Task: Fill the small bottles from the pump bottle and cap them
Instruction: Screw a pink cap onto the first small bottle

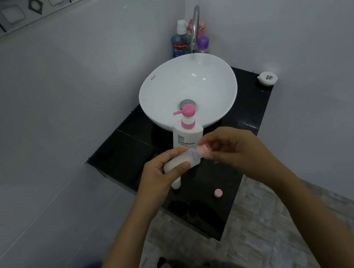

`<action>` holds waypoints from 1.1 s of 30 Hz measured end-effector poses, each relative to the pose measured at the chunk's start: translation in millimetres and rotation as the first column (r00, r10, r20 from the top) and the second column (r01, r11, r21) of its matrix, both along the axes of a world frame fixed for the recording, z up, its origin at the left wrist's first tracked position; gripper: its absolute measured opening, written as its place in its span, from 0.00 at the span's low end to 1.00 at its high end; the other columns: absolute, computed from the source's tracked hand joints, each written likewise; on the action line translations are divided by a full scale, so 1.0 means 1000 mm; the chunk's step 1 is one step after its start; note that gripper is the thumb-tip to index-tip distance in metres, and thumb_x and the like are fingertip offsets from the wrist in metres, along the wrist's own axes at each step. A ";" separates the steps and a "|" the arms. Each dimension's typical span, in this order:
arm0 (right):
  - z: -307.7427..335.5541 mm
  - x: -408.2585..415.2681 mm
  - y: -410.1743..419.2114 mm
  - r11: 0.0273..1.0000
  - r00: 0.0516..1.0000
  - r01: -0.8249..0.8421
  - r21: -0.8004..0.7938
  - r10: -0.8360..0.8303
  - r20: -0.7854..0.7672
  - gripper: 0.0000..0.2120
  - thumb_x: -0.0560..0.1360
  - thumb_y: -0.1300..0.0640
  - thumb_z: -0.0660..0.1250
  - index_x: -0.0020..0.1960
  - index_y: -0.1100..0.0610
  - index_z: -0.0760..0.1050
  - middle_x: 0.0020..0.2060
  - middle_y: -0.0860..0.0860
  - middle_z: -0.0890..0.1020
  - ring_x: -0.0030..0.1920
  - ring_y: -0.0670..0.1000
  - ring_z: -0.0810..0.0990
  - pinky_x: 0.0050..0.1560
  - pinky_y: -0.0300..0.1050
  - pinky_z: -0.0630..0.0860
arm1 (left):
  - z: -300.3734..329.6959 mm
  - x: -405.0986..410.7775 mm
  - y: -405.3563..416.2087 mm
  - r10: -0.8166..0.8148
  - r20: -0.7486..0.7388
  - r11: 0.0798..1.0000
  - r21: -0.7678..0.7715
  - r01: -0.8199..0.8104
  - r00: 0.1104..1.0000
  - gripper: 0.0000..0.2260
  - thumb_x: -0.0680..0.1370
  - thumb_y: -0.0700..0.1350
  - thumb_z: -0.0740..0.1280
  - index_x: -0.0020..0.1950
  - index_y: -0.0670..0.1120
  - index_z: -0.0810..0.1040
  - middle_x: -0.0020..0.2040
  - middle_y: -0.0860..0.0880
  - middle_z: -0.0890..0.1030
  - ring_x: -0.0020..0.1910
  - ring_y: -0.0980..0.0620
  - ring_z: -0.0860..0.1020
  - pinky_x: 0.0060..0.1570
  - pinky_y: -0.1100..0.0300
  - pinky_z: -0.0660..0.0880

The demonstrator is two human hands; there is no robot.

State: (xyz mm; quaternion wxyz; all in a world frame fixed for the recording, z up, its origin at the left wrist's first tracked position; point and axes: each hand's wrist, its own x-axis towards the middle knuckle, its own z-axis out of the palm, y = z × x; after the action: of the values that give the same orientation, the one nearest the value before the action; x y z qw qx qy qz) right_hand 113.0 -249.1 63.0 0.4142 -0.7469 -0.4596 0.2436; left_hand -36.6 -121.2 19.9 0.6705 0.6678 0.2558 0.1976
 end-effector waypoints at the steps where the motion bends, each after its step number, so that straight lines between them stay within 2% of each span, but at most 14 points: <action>1: 0.002 0.001 0.000 1.000 1.000 -0.016 -0.004 0.016 0.005 0.13 0.72 0.63 0.71 0.56 0.55 0.80 0.46 0.51 0.82 0.44 0.48 0.82 0.45 0.40 0.81 | 0.001 0.000 0.000 -0.007 0.000 1.000 0.004 0.007 1.000 0.13 0.73 0.37 0.69 0.57 0.46 0.80 0.53 0.56 0.81 0.50 0.67 0.78 0.44 0.74 0.74; 6: 0.009 0.002 -0.003 0.999 0.989 -0.032 -0.018 0.029 -0.148 0.12 0.73 0.67 0.69 0.56 0.58 0.79 0.44 0.54 0.84 0.41 0.49 0.85 0.43 0.42 0.82 | 0.005 0.001 0.001 -0.023 0.010 0.999 -0.024 0.023 1.000 0.13 0.73 0.36 0.68 0.55 0.49 0.79 0.51 0.58 0.80 0.49 0.69 0.78 0.44 0.74 0.74; 10: 0.012 0.001 -0.006 1.000 0.997 -0.014 0.017 0.015 -0.082 0.13 0.71 0.66 0.71 0.55 0.58 0.80 0.47 0.53 0.84 0.46 0.50 0.84 0.48 0.41 0.82 | 0.007 0.001 0.002 -0.040 0.009 0.999 -0.035 0.040 0.999 0.13 0.73 0.38 0.69 0.56 0.47 0.80 0.55 0.53 0.81 0.52 0.63 0.79 0.46 0.72 0.75; 15: 0.012 -0.005 0.000 0.995 0.985 0.099 -0.023 -0.101 -0.137 0.07 0.73 0.55 0.69 0.48 0.58 0.80 0.33 0.56 0.83 0.29 0.53 0.82 0.29 0.39 0.79 | 0.011 0.003 0.003 -0.039 0.017 0.999 -0.009 0.039 0.999 0.13 0.73 0.38 0.69 0.57 0.46 0.80 0.53 0.55 0.82 0.51 0.64 0.79 0.45 0.72 0.75; 19: 0.014 -0.005 0.001 0.996 0.986 0.082 -0.033 -0.086 -0.142 0.08 0.73 0.56 0.69 0.50 0.58 0.80 0.36 0.56 0.84 0.32 0.54 0.83 0.31 0.40 0.79 | 0.011 0.003 0.005 -0.036 0.011 0.999 0.009 0.036 0.999 0.14 0.73 0.38 0.69 0.58 0.46 0.80 0.56 0.53 0.81 0.52 0.63 0.79 0.46 0.72 0.75; 21: 0.018 -0.004 0.001 0.995 0.982 0.084 -0.047 -0.090 -0.169 0.08 0.73 0.54 0.69 0.48 0.58 0.80 0.34 0.55 0.84 0.30 0.54 0.83 0.29 0.39 0.78 | 0.012 0.004 0.004 -0.039 0.026 0.999 -0.017 0.040 0.999 0.14 0.73 0.37 0.68 0.58 0.45 0.80 0.55 0.54 0.81 0.51 0.64 0.79 0.45 0.72 0.75; 23: 0.020 -0.006 0.001 0.988 0.972 0.141 -0.066 -0.151 -0.180 0.13 0.73 0.48 0.67 0.43 0.58 0.80 0.29 0.54 0.82 0.24 0.54 0.79 0.24 0.36 0.73 | 0.014 0.005 0.002 -0.047 0.036 0.999 -0.021 0.048 0.998 0.14 0.73 0.38 0.69 0.58 0.45 0.80 0.55 0.53 0.81 0.52 0.62 0.79 0.46 0.72 0.75; 26: 0.021 -0.009 0.002 0.973 0.967 0.213 -0.085 -0.223 -0.124 0.26 0.70 0.38 0.62 0.36 0.62 0.78 0.24 0.54 0.79 0.20 0.52 0.74 0.22 0.33 0.69 | 0.015 0.007 -0.001 -0.048 0.047 0.998 -0.025 0.049 0.998 0.13 0.72 0.39 0.69 0.56 0.47 0.80 0.54 0.54 0.82 0.53 0.60 0.79 0.47 0.70 0.76; 30: 0.023 -0.011 0.002 0.961 0.963 0.257 -0.102 -0.264 -0.058 0.31 0.69 0.34 0.57 0.33 0.63 0.77 0.23 0.55 0.77 0.18 0.48 0.71 0.23 0.32 0.69 | 0.017 0.009 -0.003 -0.058 0.055 0.997 -0.039 0.060 0.997 0.14 0.69 0.44 0.70 0.54 0.49 0.81 0.50 0.58 0.83 0.51 0.62 0.79 0.45 0.71 0.75; 33: 0.028 -0.011 -0.001 0.966 0.965 0.250 -0.068 -0.255 -0.063 0.30 0.69 0.33 0.54 0.38 0.60 0.77 0.29 0.58 0.80 0.22 0.47 0.74 0.26 0.31 0.70 | 0.016 0.010 -0.001 -0.042 0.065 0.998 -0.034 0.044 0.997 0.13 0.71 0.39 0.69 0.55 0.47 0.80 0.53 0.54 0.82 0.51 0.62 0.79 0.45 0.71 0.75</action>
State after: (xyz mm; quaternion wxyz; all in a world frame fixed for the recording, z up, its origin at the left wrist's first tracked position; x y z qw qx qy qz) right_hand 102.5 -250.3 91.1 0.4353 -0.8023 -0.3383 0.2288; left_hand -26.3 -122.0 36.2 0.6942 0.6546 0.2231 0.1997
